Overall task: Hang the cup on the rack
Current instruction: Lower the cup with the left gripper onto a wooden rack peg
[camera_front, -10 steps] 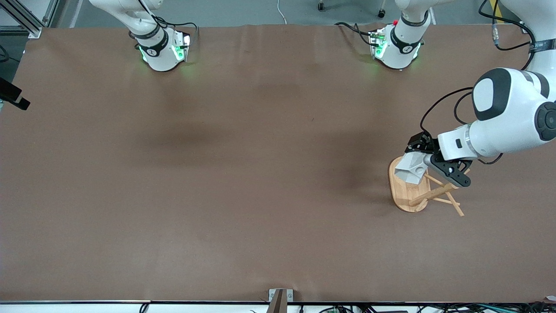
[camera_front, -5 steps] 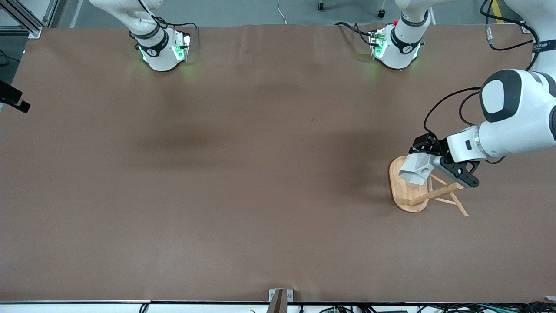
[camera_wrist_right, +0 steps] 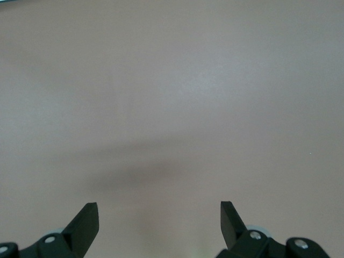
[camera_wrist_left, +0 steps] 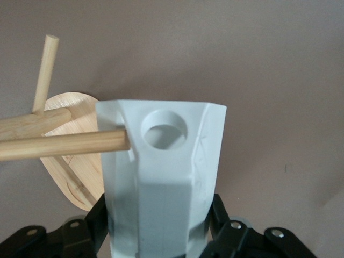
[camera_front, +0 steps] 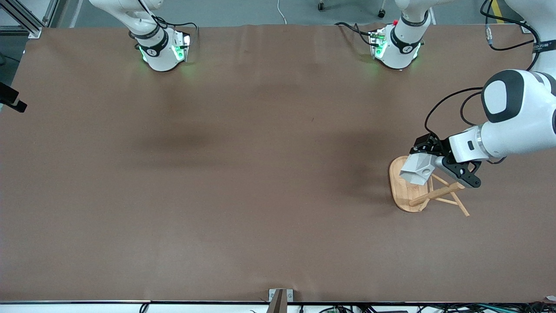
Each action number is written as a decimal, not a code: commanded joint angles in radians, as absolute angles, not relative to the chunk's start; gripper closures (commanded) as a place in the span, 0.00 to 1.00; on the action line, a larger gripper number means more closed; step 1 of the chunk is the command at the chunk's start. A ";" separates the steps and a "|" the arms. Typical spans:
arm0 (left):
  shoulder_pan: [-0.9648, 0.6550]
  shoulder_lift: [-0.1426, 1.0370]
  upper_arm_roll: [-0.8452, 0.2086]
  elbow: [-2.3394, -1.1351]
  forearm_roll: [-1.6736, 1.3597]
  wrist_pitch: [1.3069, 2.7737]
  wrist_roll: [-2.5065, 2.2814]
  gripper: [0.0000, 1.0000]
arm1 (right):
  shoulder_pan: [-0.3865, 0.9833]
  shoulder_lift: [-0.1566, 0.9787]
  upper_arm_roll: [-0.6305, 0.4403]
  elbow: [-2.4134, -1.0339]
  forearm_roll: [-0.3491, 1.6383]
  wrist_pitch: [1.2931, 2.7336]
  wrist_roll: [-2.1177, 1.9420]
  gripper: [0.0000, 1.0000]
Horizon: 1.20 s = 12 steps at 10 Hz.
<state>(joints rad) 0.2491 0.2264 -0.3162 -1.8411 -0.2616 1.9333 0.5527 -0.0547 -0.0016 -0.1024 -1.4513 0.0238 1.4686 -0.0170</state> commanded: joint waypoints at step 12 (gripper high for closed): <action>0.253 0.344 -0.279 -1.776 -0.314 1.953 0.575 0.89 | -0.067 -0.009 -0.098 -1.450 0.012 1.466 -0.035 0.00</action>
<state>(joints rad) 0.2535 0.3180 -0.2940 -1.7794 -0.3017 1.9455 0.5528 -0.0660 -0.0017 -0.1011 -1.4507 0.0238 1.4687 -0.0259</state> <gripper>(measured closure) 0.242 0.000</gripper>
